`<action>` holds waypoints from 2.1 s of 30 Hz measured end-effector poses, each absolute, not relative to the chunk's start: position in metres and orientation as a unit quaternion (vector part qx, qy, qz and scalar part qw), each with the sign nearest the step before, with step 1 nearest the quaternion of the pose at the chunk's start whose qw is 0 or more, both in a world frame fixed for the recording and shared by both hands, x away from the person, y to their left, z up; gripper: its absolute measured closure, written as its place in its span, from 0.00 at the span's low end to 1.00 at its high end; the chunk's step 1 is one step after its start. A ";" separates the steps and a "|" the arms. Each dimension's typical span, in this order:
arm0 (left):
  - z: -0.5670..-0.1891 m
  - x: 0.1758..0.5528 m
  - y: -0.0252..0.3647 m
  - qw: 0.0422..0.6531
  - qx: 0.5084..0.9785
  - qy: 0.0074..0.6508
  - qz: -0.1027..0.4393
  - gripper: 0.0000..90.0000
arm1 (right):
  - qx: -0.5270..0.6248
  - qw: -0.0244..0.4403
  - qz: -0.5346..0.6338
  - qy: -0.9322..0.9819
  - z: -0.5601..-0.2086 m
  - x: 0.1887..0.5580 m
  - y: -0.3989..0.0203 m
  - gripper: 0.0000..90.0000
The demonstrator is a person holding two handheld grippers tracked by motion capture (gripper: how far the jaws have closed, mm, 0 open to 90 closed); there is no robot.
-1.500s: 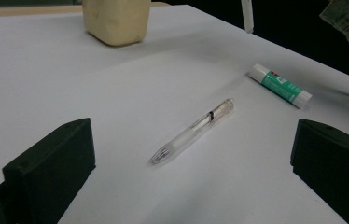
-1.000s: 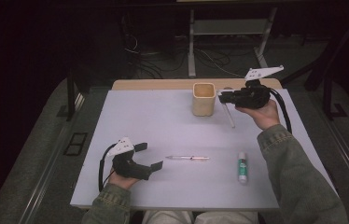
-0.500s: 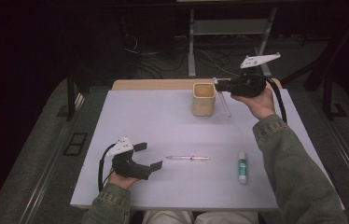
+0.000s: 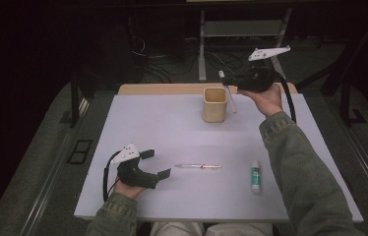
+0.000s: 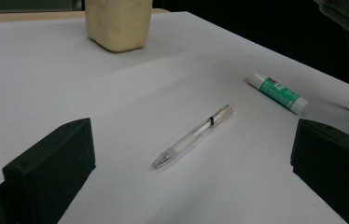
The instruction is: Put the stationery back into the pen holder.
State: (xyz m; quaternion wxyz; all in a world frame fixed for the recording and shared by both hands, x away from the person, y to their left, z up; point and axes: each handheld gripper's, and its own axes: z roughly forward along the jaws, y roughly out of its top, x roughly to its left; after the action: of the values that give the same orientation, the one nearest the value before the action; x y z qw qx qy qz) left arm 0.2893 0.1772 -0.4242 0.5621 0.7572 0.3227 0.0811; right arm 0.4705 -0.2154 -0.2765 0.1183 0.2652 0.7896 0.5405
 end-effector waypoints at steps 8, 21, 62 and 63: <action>-0.424 0.289 0.178 0.563 0.756 0.324 0.079 0.00 | 0.262 0.125 0.544 0.787 -0.266 0.485 -0.205 0.86; -0.425 0.289 0.178 0.564 0.754 0.328 0.073 0.00 | 0.261 0.131 0.553 0.781 -0.267 0.507 -0.199 0.86; -0.425 0.289 0.177 0.565 0.757 0.321 0.073 0.00 | 0.307 0.113 0.536 0.778 -0.334 0.542 -0.190 0.86; -0.425 0.289 0.177 0.564 0.758 0.321 0.074 0.00 | 0.308 0.115 0.535 0.778 -0.336 0.542 -0.190 0.86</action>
State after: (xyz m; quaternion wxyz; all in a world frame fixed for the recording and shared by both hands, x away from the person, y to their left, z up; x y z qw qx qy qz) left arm 0.2894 0.1769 -0.4248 0.5638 0.7576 0.3206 0.0739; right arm 0.5417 -0.1900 -0.3358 0.1148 0.3081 0.7784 0.5347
